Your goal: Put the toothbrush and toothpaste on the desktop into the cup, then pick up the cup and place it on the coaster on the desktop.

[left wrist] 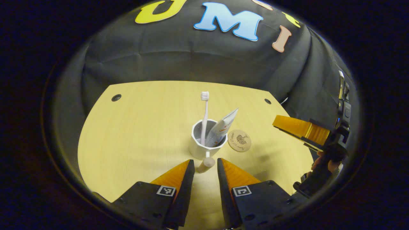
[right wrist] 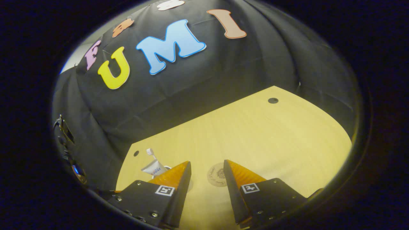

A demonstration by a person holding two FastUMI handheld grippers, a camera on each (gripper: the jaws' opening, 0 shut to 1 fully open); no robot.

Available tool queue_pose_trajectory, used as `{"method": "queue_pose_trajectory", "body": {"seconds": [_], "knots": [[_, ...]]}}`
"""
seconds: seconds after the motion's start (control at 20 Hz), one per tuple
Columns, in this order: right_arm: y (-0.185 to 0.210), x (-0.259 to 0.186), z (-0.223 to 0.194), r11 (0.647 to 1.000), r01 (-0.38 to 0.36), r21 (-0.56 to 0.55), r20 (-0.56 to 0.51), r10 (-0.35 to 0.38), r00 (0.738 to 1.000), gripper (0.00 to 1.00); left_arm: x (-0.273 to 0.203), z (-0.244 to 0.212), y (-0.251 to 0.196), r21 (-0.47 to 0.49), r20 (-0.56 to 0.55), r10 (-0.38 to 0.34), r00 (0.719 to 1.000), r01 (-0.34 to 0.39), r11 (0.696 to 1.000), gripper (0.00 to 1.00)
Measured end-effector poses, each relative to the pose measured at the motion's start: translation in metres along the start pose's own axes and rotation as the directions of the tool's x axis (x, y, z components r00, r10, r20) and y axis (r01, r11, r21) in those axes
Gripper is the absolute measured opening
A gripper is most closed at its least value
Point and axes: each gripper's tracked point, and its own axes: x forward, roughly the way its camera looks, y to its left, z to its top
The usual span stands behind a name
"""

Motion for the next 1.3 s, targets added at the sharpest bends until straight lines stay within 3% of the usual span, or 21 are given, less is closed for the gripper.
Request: {"method": "queue_pose_trajectory", "body": {"seconds": [0.4,0.75,0.9,0.95,1.05,1.2,1.3], "knots": [[-0.05,-0.013,-0.002,0.995,0.09,0.033,-0.015,-0.089,0.996,0.61,0.056,-0.019,0.003,-0.025,-0.13,0.002,0.992,-0.006,1.0,0.52],[-0.073,-0.014,-0.009,0.989,0.133,0.06,-0.055,-0.13,0.99,0.61,0.071,-0.023,0.001,-0.014,-0.159,-0.001,0.987,-0.002,1.0,0.49],[-0.072,-0.011,-0.016,0.99,0.129,0.064,-0.075,-0.124,0.989,0.61,0.073,-0.017,-0.005,0.022,-0.147,0.018,0.989,-0.015,1.0,0.44],[-0.072,-0.009,-0.019,0.99,0.126,0.064,-0.082,-0.12,0.989,0.61,0.075,-0.017,-0.004,0.036,-0.149,0.03,0.988,-0.025,0.999,0.34],[-0.068,-0.006,-0.021,0.991,0.119,0.06,-0.094,-0.113,0.989,0.61,0.077,-0.016,0.004,0.042,-0.124,0.055,0.991,-0.05,0.998,0.31],[-0.067,-0.007,-0.025,0.992,0.115,0.057,-0.104,-0.108,0.989,0.61,0.076,-0.013,0.007,0.059,-0.1,0.088,0.991,-0.083,0.995,0.14],[-0.068,-0.007,-0.025,0.991,0.116,0.059,-0.106,-0.11,0.988,0.61,0.075,-0.013,0.006,0.075,-0.096,0.099,0.99,-0.092,0.993,0.14]]}}
